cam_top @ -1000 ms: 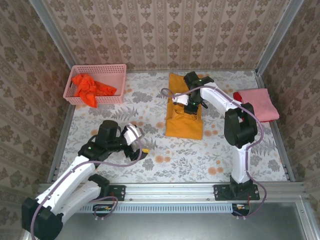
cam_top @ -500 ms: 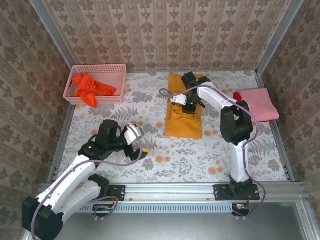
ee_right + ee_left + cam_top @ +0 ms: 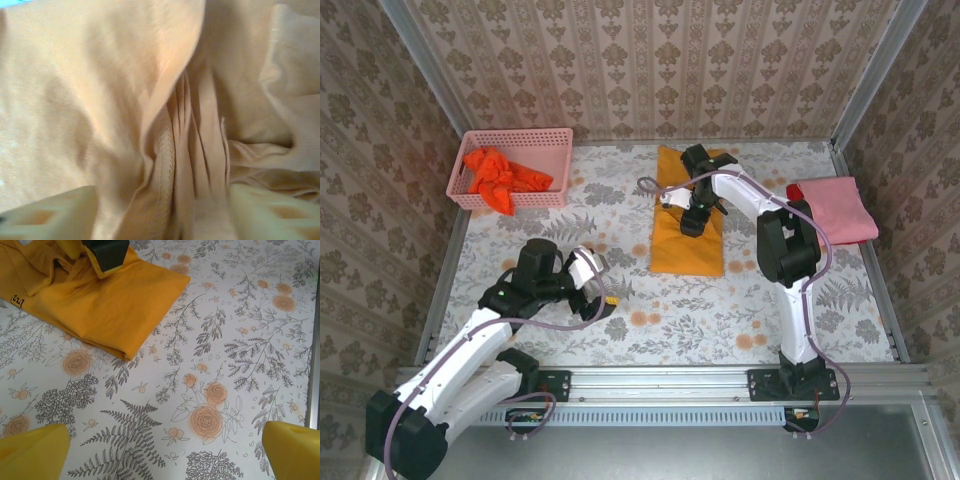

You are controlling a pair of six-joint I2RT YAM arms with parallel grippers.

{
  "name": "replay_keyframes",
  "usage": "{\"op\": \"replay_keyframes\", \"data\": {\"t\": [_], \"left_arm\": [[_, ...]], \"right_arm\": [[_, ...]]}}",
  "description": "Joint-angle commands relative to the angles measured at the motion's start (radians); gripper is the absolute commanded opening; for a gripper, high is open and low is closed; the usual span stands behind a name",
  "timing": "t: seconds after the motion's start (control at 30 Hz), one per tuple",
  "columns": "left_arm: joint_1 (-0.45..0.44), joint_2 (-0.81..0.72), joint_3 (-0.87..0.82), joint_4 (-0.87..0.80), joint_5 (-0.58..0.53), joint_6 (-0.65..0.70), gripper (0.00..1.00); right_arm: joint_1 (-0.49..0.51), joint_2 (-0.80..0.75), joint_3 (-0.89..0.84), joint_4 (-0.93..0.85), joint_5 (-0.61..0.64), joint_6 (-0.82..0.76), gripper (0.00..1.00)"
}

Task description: Fold and stack the t-shirts

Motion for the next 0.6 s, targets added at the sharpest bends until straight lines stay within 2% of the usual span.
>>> {"op": "replay_keyframes", "data": {"t": [0.0,0.13,0.3,0.43,0.57], "left_arm": [[0.009,0.021,0.024,0.023,0.029,-0.043,1.00],[0.006,0.053,0.051,0.016,0.034,-0.068,1.00],[-0.002,0.079,0.046,0.092,0.007,-0.142,1.00],[-0.006,0.108,0.052,0.102,-0.005,-0.174,1.00],[-0.005,0.087,0.057,0.051,-0.012,-0.137,1.00]], "right_arm": [[-0.002,-0.115,-0.022,0.094,0.050,0.068,0.89],[0.003,-0.216,-0.122,0.184,-0.010,0.122,0.92],[0.019,-0.323,-0.315,0.322,-0.084,0.198,0.90],[0.071,-0.430,-0.510,0.449,-0.106,0.122,0.87],[0.131,-0.510,-0.656,0.466,-0.121,0.075,0.73]]}}
